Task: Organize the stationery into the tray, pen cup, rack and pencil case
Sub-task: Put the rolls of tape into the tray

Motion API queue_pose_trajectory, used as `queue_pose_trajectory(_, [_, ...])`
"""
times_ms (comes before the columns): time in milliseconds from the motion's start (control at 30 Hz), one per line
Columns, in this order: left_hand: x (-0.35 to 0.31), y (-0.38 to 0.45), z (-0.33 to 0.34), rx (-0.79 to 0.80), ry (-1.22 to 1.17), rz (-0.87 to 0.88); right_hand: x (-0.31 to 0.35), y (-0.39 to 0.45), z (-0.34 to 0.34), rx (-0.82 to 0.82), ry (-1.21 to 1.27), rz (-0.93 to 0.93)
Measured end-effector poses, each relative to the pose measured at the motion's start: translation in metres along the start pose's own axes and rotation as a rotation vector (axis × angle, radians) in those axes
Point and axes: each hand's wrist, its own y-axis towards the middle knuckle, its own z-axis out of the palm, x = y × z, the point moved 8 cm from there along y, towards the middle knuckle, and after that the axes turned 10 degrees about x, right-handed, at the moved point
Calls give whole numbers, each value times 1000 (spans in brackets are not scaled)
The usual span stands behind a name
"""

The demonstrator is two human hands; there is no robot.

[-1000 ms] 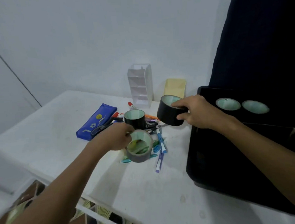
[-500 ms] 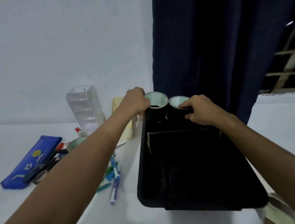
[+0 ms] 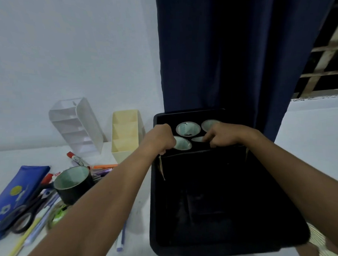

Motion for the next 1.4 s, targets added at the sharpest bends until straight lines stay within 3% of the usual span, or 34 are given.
queue_pose_trajectory(167, [-5,2,9,-32,147,22,-9,8,4,63,30,35])
queue_pose_trajectory(267, [-7,4,12,-21,184,18,-10,7,-5,-3,39,60])
queue_pose_trajectory(367, [-12,3,13,-19,210,24,-12,4,6,173,24,152])
queue_pose_trajectory(433, [-15,3,14,-22,215,34,-20,1,19,301,153,249])
queue_pose_trajectory(533, [-17,2,13,-43,185,66,-20,4,24,265,291,250])
queue_pose_trajectory(733, [3,-12,-11,-100,25,138,12,18,-3,-72,100,69])
queue_pose_trajectory(867, [59,-28,-42,-170,-18,61,61,14,-18,-220,120,-99])
queue_pose_trajectory(1033, [151,-75,-68,-170,-25,-131,158,16,-1,-200,4,-388])
queue_pose_trajectory(1267, [264,-163,-59,-129,-49,-412,294,3,93,-22,-133,-767])
queue_pose_trajectory(1400, [300,-212,-31,-54,-24,-507,338,3,124,-147,-218,-873])
